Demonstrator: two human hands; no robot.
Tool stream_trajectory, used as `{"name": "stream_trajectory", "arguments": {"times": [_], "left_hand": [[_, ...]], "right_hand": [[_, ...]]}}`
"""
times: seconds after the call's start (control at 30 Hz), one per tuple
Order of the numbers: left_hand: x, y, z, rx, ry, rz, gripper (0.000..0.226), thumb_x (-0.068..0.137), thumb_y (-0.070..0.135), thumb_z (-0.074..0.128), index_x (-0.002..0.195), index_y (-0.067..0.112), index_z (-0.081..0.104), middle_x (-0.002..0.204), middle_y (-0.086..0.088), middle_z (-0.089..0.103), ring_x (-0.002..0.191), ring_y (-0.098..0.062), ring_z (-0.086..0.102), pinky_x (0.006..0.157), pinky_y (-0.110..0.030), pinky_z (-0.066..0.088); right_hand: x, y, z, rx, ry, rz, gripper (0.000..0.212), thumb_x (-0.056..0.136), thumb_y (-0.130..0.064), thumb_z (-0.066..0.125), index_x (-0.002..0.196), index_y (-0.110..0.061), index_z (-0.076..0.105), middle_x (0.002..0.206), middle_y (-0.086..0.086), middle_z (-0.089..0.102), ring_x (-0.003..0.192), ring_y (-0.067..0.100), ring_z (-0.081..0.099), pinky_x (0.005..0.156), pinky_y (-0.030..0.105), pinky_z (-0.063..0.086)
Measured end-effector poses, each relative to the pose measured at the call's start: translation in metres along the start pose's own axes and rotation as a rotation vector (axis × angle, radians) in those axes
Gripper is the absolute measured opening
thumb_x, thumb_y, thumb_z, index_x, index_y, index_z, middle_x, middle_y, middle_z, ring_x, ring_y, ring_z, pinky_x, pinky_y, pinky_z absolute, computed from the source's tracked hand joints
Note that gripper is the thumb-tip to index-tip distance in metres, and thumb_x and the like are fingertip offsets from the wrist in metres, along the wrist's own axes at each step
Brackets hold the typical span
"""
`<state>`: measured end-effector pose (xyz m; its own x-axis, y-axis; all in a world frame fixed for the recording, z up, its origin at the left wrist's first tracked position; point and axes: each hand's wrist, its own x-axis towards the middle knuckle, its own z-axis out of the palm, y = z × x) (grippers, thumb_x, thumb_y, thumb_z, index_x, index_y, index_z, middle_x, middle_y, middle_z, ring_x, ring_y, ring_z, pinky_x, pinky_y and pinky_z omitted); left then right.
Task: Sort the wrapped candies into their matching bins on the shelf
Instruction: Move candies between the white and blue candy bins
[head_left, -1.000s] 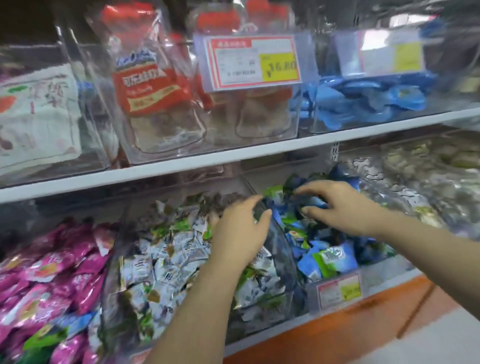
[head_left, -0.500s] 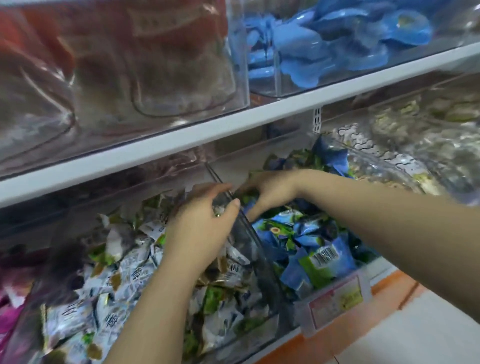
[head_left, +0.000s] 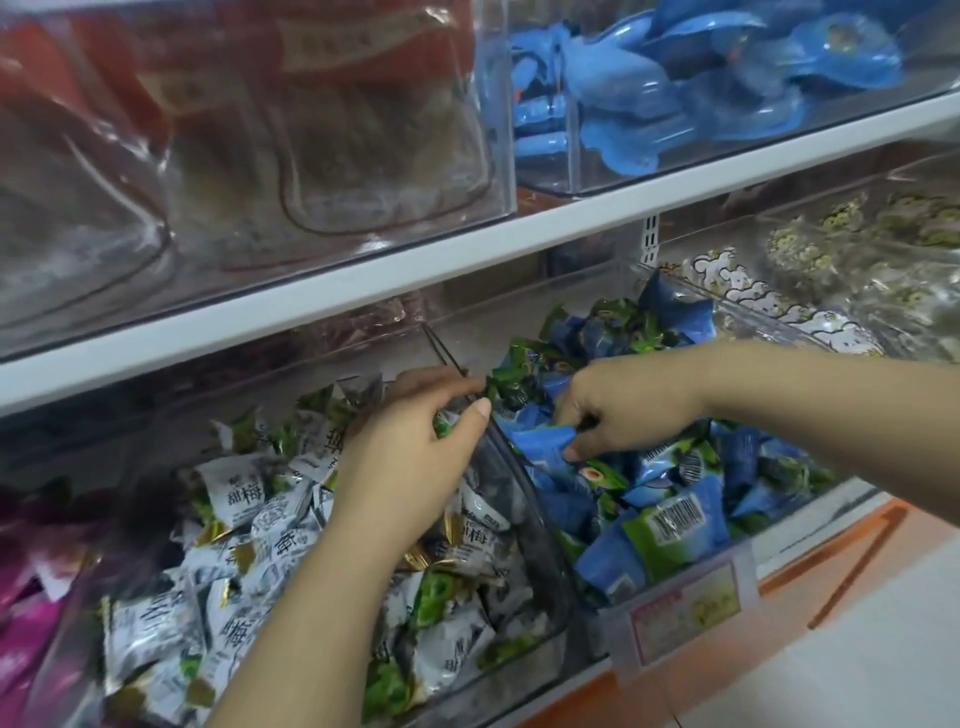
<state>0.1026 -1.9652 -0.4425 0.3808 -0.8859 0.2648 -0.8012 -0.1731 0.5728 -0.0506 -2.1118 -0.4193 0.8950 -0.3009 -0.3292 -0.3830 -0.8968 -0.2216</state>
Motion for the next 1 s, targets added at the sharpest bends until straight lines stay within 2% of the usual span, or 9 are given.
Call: {"name": "stream_trajectory", "arguments": {"times": [0.1,0.2,0.27,0.33,0.4,0.53,0.67,0.9,1.0], "left_hand": [[0.001,-0.001,0.0,0.003,-0.005,0.009,0.031,0.09,0.052,0.045,0.116,0.046,0.06,0.132,0.024,0.046,0.107,0.004,0.045,0.093,-0.025,0.039],[0.001,-0.002,0.001,-0.001,-0.001,0.012,0.03,0.09,0.051,0.046,0.115,0.046,0.061,0.13,0.025,0.045,0.111,0.003,0.045,0.093,-0.022,0.035],[0.002,-0.002,0.001,-0.008,0.005,0.018,0.03,0.089,0.05,0.046,0.115,0.044,0.062,0.13,0.023,0.046,0.111,0.003,0.044,0.093,-0.022,0.034],[0.002,-0.001,0.001,-0.009,0.005,0.02,0.029,0.09,0.049,0.047,0.115,0.043,0.062,0.129,0.023,0.046,0.107,0.005,0.042,0.092,-0.021,0.034],[0.002,0.0,0.001,-0.017,0.004,0.011,0.028,0.09,0.048,0.048,0.114,0.043,0.062,0.128,0.023,0.047,0.104,0.006,0.041,0.091,-0.021,0.035],[0.001,0.0,0.001,-0.021,-0.002,0.011,0.028,0.089,0.049,0.048,0.114,0.044,0.061,0.129,0.023,0.046,0.11,0.002,0.044,0.092,-0.021,0.034],[0.001,-0.001,0.001,-0.031,-0.02,0.01,0.03,0.089,0.05,0.046,0.115,0.045,0.06,0.132,0.024,0.044,0.109,0.006,0.04,0.091,-0.02,0.031],[-0.001,0.001,-0.004,-0.021,-0.035,0.013,0.032,0.09,0.049,0.046,0.12,0.044,0.057,0.132,0.024,0.044,0.112,0.004,0.044,0.093,-0.021,0.035],[-0.005,0.004,-0.005,-0.072,0.011,0.002,0.036,0.091,0.048,0.048,0.127,0.045,0.05,0.12,0.013,0.059,0.078,0.002,0.057,0.071,-0.02,0.045]], "right_hand": [[-0.003,-0.001,0.003,-0.004,-0.052,-0.022,0.023,0.096,-0.03,0.048,0.1,-0.015,0.066,0.117,0.011,0.062,0.105,0.028,0.057,0.093,0.044,0.046],[-0.014,-0.007,-0.001,0.067,-0.125,0.036,0.037,0.098,-0.022,0.041,0.134,-0.024,0.052,0.148,-0.008,0.039,0.135,0.011,0.035,0.114,0.03,0.026],[-0.019,-0.008,-0.005,0.194,-0.091,0.052,0.034,0.097,-0.025,0.045,0.129,-0.027,0.057,0.142,-0.012,0.046,0.129,0.004,0.042,0.11,0.022,0.029],[-0.016,-0.007,-0.012,0.27,0.053,0.054,0.026,0.094,-0.038,0.051,0.114,-0.032,0.067,0.124,-0.015,0.062,0.114,0.006,0.056,0.104,0.023,0.039],[-0.002,-0.003,-0.019,0.232,0.218,0.094,0.029,0.092,-0.047,0.05,0.115,-0.036,0.064,0.114,-0.018,0.062,0.108,0.007,0.058,0.099,0.026,0.041],[0.04,0.005,-0.018,0.208,0.262,0.148,0.038,0.097,-0.032,0.049,0.133,-0.024,0.051,0.134,-0.004,0.053,0.116,0.013,0.051,0.092,0.021,0.035],[0.062,0.008,-0.011,0.113,0.166,0.195,0.029,0.096,-0.024,0.052,0.123,-0.019,0.062,0.126,-0.002,0.061,0.107,0.014,0.055,0.081,0.019,0.034],[0.045,0.017,-0.018,0.241,0.624,0.239,0.009,0.087,-0.022,0.064,0.095,-0.022,0.068,0.096,-0.01,0.061,0.09,0.006,0.052,0.074,0.016,0.035],[0.024,0.011,-0.022,0.557,0.813,0.162,0.011,0.083,-0.016,0.069,0.09,-0.023,0.063,0.089,-0.009,0.062,0.086,0.005,0.056,0.07,0.01,0.042]]}}
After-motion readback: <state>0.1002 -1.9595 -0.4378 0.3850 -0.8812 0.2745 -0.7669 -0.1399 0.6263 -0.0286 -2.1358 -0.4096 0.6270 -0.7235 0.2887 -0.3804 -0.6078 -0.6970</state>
